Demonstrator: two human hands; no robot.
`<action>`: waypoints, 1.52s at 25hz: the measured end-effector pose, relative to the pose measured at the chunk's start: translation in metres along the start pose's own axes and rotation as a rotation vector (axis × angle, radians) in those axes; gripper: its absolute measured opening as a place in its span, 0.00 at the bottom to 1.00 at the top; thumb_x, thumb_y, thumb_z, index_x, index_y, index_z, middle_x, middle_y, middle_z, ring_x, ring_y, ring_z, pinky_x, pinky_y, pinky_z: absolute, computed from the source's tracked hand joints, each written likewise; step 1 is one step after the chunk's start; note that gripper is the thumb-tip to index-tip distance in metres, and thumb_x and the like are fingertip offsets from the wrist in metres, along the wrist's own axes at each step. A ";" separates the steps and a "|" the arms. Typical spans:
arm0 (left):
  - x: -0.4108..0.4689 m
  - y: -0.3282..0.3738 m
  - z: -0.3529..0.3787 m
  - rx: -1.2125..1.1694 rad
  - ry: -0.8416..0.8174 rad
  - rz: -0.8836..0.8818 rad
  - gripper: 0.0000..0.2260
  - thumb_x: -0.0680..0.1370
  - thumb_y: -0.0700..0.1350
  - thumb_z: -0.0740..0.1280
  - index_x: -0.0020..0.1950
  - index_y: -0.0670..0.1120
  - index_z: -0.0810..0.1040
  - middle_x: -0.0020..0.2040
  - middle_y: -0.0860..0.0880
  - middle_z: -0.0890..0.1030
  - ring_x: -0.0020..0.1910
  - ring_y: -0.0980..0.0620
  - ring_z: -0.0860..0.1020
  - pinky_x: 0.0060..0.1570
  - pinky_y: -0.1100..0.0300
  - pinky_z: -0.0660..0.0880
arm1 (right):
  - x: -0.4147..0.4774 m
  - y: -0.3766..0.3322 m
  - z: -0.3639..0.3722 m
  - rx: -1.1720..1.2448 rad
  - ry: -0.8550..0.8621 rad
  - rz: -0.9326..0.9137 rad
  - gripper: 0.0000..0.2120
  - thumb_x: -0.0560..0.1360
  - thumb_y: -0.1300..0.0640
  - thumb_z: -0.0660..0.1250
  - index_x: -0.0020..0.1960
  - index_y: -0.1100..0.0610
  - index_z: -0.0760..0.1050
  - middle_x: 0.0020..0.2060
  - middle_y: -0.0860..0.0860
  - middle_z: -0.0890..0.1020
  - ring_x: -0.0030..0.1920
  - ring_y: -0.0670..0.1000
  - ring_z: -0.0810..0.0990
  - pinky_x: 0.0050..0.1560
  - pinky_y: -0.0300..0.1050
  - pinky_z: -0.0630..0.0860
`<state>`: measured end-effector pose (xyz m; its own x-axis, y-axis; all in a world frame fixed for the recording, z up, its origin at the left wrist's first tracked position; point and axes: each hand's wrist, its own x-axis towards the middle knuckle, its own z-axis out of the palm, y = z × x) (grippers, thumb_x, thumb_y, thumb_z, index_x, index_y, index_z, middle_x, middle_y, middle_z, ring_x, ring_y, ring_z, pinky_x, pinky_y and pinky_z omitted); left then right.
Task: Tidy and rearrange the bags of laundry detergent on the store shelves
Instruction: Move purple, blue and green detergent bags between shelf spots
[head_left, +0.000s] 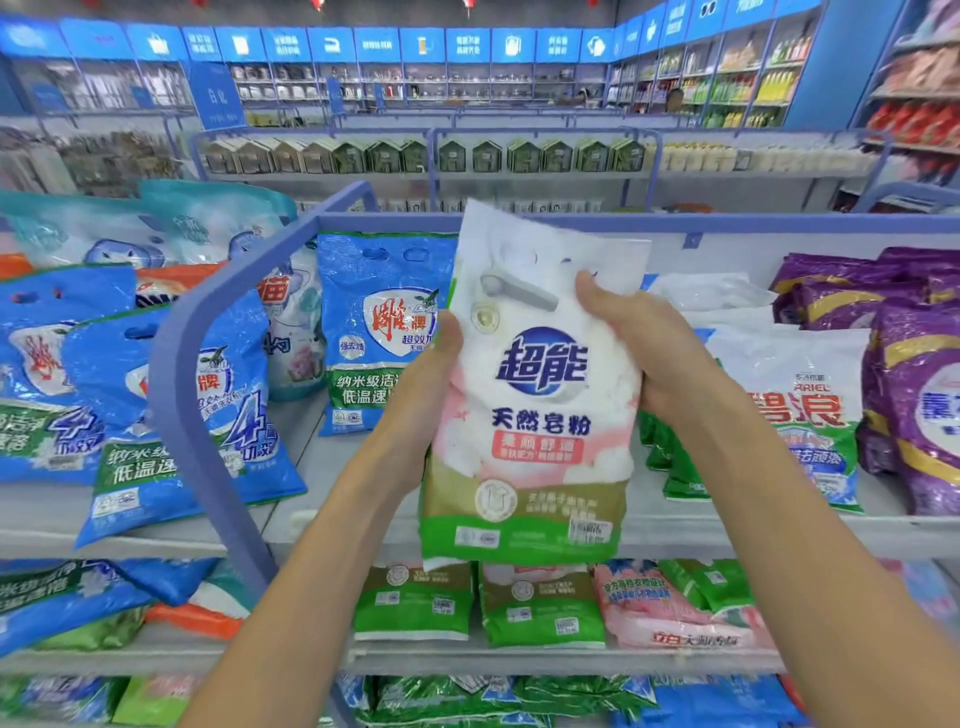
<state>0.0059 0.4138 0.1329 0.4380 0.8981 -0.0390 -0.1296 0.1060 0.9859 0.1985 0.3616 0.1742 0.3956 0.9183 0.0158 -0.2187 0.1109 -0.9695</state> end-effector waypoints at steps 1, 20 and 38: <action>-0.005 -0.004 -0.002 -0.046 -0.054 -0.040 0.32 0.69 0.72 0.63 0.61 0.51 0.81 0.54 0.48 0.87 0.53 0.46 0.86 0.58 0.45 0.80 | -0.004 0.004 0.000 -0.005 0.048 0.019 0.18 0.76 0.50 0.74 0.61 0.60 0.81 0.53 0.58 0.87 0.53 0.59 0.86 0.54 0.58 0.83; -0.100 -0.079 -0.016 -0.045 -0.250 -0.071 0.40 0.54 0.28 0.76 0.64 0.51 0.78 0.52 0.42 0.87 0.49 0.42 0.85 0.47 0.48 0.82 | -0.050 0.010 -0.041 0.081 0.189 0.032 0.12 0.75 0.48 0.74 0.52 0.55 0.84 0.46 0.54 0.88 0.43 0.54 0.88 0.44 0.50 0.85; -0.090 -0.115 -0.026 -0.200 0.002 -0.083 0.28 0.73 0.43 0.76 0.70 0.42 0.73 0.57 0.42 0.86 0.53 0.42 0.85 0.47 0.48 0.83 | -0.104 0.120 -0.031 -0.062 -0.153 0.054 0.33 0.66 0.62 0.79 0.68 0.49 0.75 0.56 0.53 0.86 0.54 0.59 0.86 0.53 0.58 0.82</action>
<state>-0.0419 0.3319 0.0185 0.4527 0.8837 -0.1189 -0.2671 0.2616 0.9275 0.1585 0.2681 0.0485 0.2435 0.9699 -0.0042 -0.1786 0.0406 -0.9831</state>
